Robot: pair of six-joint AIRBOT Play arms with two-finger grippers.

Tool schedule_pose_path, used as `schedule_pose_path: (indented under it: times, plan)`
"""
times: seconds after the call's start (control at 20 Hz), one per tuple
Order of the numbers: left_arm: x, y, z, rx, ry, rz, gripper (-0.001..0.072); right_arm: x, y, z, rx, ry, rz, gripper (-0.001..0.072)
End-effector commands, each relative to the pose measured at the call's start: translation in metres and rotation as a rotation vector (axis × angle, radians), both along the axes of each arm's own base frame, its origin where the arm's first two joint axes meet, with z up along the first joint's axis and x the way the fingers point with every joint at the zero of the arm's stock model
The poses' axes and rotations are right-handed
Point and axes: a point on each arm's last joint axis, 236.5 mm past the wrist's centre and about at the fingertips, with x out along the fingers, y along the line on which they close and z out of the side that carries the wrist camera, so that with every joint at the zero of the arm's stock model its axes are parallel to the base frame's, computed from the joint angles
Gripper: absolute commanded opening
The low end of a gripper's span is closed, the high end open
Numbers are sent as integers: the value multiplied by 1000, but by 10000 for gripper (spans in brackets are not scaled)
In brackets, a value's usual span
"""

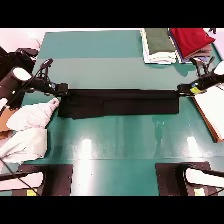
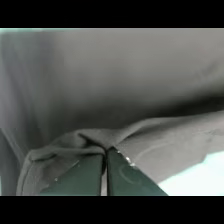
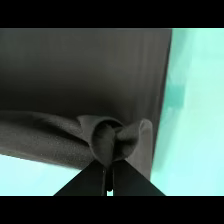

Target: Fold the shirts.

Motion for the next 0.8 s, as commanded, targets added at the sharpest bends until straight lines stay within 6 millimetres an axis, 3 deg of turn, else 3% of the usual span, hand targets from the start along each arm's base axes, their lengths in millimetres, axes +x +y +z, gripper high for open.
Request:
schedule_pose_path:
  times: [0.0,0.05,0.1,0.2,0.3,0.35,0.4,0.45,0.6,0.75]
  plan:
    - [22,2,-18,1,10,13,31,34,14,-8,92,-9,-18,117]
    - [25,2,-16,-2,0,21,208,42,14,-8,118,-22,-33,388]
    - [28,2,-12,-11,0,36,515,47,15,-8,151,-30,-51,453]
    - [29,0,-2,-21,4,31,547,49,12,-3,221,-44,-65,453]
    - [29,-3,10,-27,0,10,546,38,-5,-3,238,-13,-72,453]
    - [29,-7,15,-43,1,3,443,29,-17,-6,247,9,-82,454]
    - [29,-11,20,-61,2,-5,181,21,-26,-11,270,27,-106,476]
    - [28,-17,23,-86,0,-11,33,12,-36,-19,305,47,-143,534]
    - [26,-42,30,-135,-6,-36,27,-15,-53,-52,429,110,-246,534]
    - [22,-83,29,-135,-26,-97,27,-23,-41,-78,569,145,-286,530]
